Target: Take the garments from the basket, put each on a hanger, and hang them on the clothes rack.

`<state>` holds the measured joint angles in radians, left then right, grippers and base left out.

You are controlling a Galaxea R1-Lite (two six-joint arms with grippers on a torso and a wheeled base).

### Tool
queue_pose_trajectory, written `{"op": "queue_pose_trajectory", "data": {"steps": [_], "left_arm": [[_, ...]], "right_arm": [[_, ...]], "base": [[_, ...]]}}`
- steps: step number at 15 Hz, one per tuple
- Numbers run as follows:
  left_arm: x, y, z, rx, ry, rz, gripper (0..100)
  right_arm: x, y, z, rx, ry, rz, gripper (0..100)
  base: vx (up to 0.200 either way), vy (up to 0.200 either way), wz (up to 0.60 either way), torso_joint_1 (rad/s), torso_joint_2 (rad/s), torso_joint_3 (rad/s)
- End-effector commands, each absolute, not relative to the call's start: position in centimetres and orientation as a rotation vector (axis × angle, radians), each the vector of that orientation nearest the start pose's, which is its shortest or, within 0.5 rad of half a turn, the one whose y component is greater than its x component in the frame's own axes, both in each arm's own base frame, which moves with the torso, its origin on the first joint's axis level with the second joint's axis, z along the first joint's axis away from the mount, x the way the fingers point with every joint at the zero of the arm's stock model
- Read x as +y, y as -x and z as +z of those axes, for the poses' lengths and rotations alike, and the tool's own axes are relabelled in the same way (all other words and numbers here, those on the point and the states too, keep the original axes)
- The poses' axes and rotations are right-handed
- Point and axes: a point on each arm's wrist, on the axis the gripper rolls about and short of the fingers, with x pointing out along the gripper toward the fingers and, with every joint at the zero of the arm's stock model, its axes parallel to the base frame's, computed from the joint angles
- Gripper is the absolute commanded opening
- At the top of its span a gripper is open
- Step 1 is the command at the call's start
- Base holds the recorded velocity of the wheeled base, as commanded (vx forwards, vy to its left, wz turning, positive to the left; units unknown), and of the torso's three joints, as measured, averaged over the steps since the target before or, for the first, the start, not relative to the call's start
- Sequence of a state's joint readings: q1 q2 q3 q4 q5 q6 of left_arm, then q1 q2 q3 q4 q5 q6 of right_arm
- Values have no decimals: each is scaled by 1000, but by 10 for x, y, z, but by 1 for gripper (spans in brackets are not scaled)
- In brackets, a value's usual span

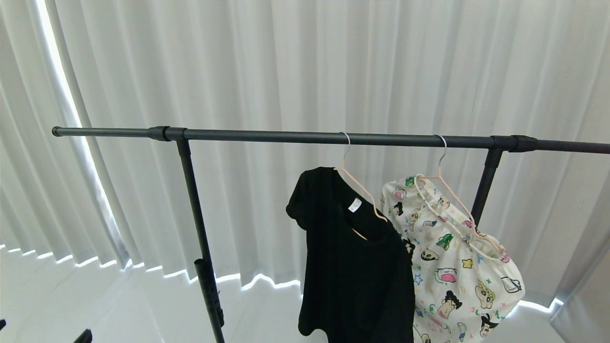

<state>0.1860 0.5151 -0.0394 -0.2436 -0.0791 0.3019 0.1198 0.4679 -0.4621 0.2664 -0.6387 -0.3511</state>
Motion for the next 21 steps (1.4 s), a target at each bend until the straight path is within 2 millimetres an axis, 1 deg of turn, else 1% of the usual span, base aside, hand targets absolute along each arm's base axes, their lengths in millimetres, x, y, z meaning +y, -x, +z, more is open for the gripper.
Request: {"op": "queue_pose_trajectory", "data": {"steps": [1, 2, 3, 5, 6, 7, 8, 9, 10, 11, 13, 14, 15, 16, 17, 19, 20, 21], "left_arm": [[-3, 17, 87, 128, -288, 180, 100], [-2, 18, 85, 126, -282, 233, 100], [-1, 18, 84, 128, -235, 286, 100], [0, 17, 81, 111, -47, 318, 100], [0, 17, 80, 94, 76, 326, 100], [0, 17, 80, 86, 133, 338, 100], [0, 17, 80, 91, 103, 330, 100], [-1, 17, 80, 105, 13, 273, 100], [-2, 17, 80, 107, -37, 110, 100], [-2, 16, 76, 123, -78, 2, 100], [-1, 15, 76, 137, -87, -90, 100], [0, 16, 76, 111, -88, -135, 100], [0, 17, 76, 110, -88, -129, 100], [0, 17, 76, 110, -88, -131, 100], [0, 17, 76, 110, -88, -129, 100], [0, 17, 76, 110, -83, -129, 100], [0, 17, 76, 101, -82, -125, 100], [-1, 20, 76, 48, -72, -68, 100]], "right_arm": [[-10, 48, 120, 320, 465, -703, 100], [-11, 44, 112, 324, 421, -699, 100], [-11, 39, 107, 286, 381, -681, 100], [-9, 23, 89, 174, 330, -530, 100], [-8, 20, 87, 127, 323, -468, 100], [-7, 20, 87, 114, 312, -419, 100], [-7, 21, 86, 93, 277, -402, 100], [-7, 22, 86, 75, 264, -389, 100], [-8, 23, 85, 58, 263, -385, 100], [-8, 26, 84, 15, 255, -366, 100], [-8, 26, 84, 4, 209, -369, 100], [-8, 26, 84, 4, 209, -360, 100], [-6, 26, 84, -2, 216, -300, 100], [-6, 26, 84, -3, 216, -294, 100], [-3, 25, 84, -18, 221, -154, 100], [-3, 25, 83, -19, 206, -146, 100], [-3, 24, 83, -22, 171, -141, 100], [-2, 23, 81, -42, 151, -111, 100]], "base": [[0, 0, 0, 0, 0, 0], [0, 0, 0, 0, 0, 0], [0, 0, 0, 0, 0, 0], [0, 0, 0, 0, 0, 0], [0, 0, 0, 0, 0, 0], [0, 0, 0, 0, 0, 0], [0, 0, 0, 0, 0, 0], [0, 0, 0, 0, 0, 0], [0, 0, 0, 0, 0, 0], [0, 0, 0, 0, 0, 0], [0, 0, 0, 0, 0, 0], [0, 0, 0, 0, 0, 0], [0, 0, 0, 0, 0, 0], [0, 0, 0, 0, 0, 0], [0, 0, 0, 0, 0, 0], [0, 0, 0, 0, 0, 0], [0, 0, 0, 0, 0, 0], [0, 0, 0, 0, 0, 0]]}}
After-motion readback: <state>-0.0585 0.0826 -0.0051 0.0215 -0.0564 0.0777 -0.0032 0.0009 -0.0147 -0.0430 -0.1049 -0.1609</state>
